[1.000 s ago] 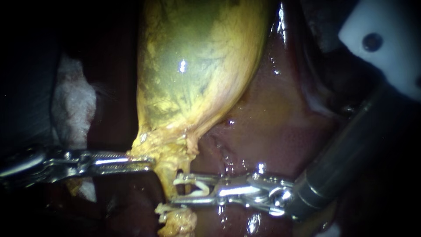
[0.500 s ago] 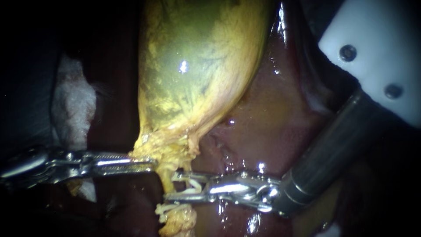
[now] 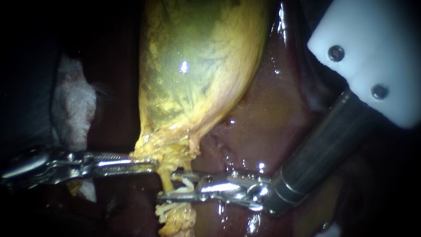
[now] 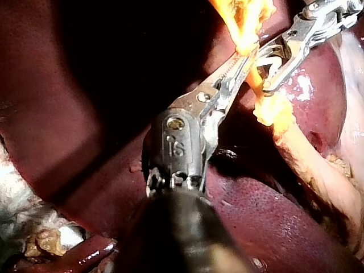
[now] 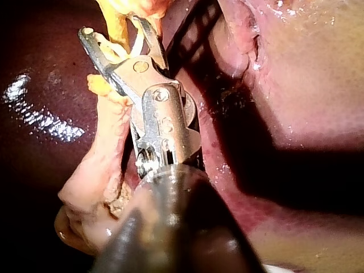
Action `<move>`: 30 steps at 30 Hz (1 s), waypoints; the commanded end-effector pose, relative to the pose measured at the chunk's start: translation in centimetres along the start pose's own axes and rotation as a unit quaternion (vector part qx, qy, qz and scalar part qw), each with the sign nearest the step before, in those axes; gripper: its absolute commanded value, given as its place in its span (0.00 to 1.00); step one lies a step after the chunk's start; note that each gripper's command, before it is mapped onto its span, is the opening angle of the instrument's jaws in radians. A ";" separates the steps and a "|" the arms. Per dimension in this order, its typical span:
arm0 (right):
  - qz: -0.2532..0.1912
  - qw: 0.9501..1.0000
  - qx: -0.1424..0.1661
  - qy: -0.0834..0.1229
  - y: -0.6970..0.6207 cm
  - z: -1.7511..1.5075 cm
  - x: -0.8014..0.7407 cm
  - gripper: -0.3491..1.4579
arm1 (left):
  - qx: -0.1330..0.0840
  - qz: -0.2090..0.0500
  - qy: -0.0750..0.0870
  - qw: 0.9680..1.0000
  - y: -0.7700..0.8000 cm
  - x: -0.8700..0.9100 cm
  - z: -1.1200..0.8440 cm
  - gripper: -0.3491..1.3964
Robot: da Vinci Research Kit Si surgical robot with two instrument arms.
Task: Clipping third clip left tube
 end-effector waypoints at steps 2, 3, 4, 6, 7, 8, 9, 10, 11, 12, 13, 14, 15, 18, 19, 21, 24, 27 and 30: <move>0.000 1.000 0.000 0.000 0.01 0.00 0.00 0.51 | 0.000 0.000 0.000 1.000 0.00 0.00 0.00 0.00; 0.000 1.000 0.000 0.000 0.01 0.00 0.01 0.51 | 0.000 0.000 0.000 1.000 0.00 0.00 0.00 0.00; 0.000 1.000 0.000 0.000 0.01 0.00 0.01 0.51 | 0.000 0.000 0.000 1.000 0.01 0.00 0.00 0.00; 0.001 1.000 0.000 -0.003 0.02 0.00 0.01 0.51 | 0.000 0.000 0.000 1.000 0.01 0.00 0.00 0.00; 0.001 1.000 -0.001 -0.004 0.04 -0.01 0.01 0.51 | 0.000 0.000 0.000 1.000 0.01 0.01 0.00 0.00; 0.001 1.000 -0.001 -0.004 0.05 -0.02 0.01 0.51 | 0.000 0.000 0.000 1.000 0.01 0.01 0.00 0.00; 0.001 1.000 -0.001 -0.004 0.07 -0.03 0.00 0.51 | 0.000 0.000 0.000 1.000 0.02 0.01 -0.01 0.00; 0.001 1.000 -0.002 -0.006 0.09 -0.05 -0.01 0.51 | 0.000 -0.001 0.000 1.000 0.02 0.02 -0.01 0.00; 0.000 1.000 -0.002 -0.006 0.11 -0.06 -0.02 0.51 | 0.000 -0.001 0.000 1.000 0.02 0.02 -0.01 0.00; 0.000 1.000 -0.002 -0.006 0.13 -0.07 -0.03 0.51 | 0.000 -0.001 0.000 1.000 0.02 0.02 -0.01 0.00; -0.001 1.000 -0.003 -0.008 0.15 -0.08 -0.05 0.51 | 0.000 -0.001 0.000 1.000 0.03 0.02 -0.01 0.00; -0.001 1.000 -0.004 -0.009 0.16 -0.09 -0.07 0.51 | 0.000 -0.001 0.000 1.000 0.03 0.02 -0.01 0.00; -0.002 1.000 -0.004 -0.009 0.17 -0.09 -0.08 0.51 | 0.000 -0.001 0.000 1.000 0.03 0.02 -0.01 0.00; -0.002 1.000 -0.004 -0.009 0.17 -0.08 -0.09 0.51 | 0.000 -0.001 0.000 1.000 0.02 0.02 -0.01 0.00; -0.002 1.000 -0.004 -0.009 0.17 -0.07 -0.09 0.51 | 0.000 -0.001 0.000 1.000 0.02 0.02 0.00 0.00; -0.002 1.000 -0.003 -0.009 0.14 -0.05 -0.09 0.51 | 0.000 -0.001 0.000 1.000 0.03 0.01 0.00 0.00; -0.002 1.000 -0.004 -0.011 0.10 -0.03 -0.08 0.51 | 0.001 0.000 0.000 1.000 0.02 0.00 0.02 0.00; 0.001 1.000 -0.003 -0.009 0.08 -0.01 -0.08 0.51 | 0.002 0.001 0.001 1.000 0.02 -0.02 0.06 0.00; 0.001 1.000 -0.002 -0.008 0.05 0.01 -0.08 0.51 | 0.003 0.002 0.001 1.000 0.03 -0.05 0.13 0.00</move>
